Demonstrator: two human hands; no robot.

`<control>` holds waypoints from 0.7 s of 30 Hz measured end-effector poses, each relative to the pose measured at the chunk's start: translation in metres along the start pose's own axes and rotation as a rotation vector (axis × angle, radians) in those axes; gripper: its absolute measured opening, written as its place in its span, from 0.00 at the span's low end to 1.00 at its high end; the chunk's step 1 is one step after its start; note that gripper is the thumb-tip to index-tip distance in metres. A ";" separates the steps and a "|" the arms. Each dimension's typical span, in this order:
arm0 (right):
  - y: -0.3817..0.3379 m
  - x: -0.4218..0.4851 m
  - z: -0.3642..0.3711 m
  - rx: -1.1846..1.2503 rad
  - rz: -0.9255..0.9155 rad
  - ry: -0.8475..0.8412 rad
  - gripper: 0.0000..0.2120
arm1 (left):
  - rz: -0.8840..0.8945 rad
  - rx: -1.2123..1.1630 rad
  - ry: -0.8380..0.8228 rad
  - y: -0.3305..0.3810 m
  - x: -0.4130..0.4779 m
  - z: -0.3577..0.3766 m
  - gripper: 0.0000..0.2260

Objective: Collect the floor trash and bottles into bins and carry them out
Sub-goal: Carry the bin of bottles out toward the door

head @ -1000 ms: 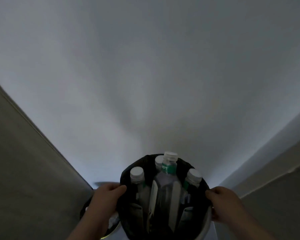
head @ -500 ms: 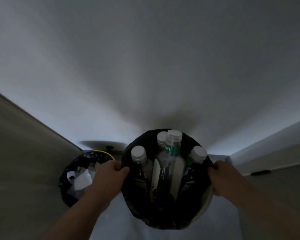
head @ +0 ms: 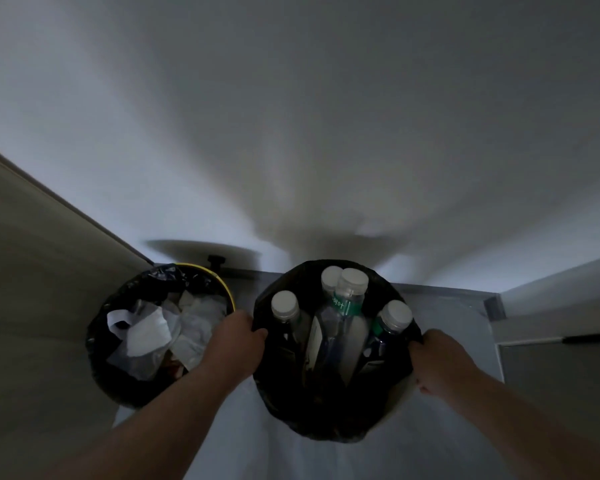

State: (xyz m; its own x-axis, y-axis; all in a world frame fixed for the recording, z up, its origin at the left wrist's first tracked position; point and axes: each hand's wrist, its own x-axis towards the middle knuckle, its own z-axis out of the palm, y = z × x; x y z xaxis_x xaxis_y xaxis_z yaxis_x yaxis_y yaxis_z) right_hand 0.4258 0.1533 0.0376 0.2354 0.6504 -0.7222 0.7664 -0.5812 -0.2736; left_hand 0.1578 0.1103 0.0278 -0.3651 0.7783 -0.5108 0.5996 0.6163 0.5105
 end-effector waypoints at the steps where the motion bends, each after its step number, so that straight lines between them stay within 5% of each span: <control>1: 0.001 0.007 0.004 -0.009 0.006 -0.004 0.07 | -0.009 -0.004 -0.006 -0.004 0.005 0.005 0.18; 8: -0.005 0.034 0.024 -0.025 -0.012 -0.018 0.09 | -0.070 0.057 -0.001 -0.018 0.029 0.022 0.10; 21: 0.000 0.061 0.046 0.018 -0.032 -0.022 0.09 | -0.072 0.069 -0.020 -0.029 0.054 0.037 0.13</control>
State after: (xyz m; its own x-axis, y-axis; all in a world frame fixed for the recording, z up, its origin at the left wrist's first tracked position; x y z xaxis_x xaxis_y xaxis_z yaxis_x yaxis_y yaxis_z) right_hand 0.4128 0.1700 -0.0359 0.1972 0.6578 -0.7269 0.7622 -0.5692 -0.3084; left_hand 0.1477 0.1300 -0.0401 -0.3953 0.7290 -0.5588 0.6199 0.6607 0.4234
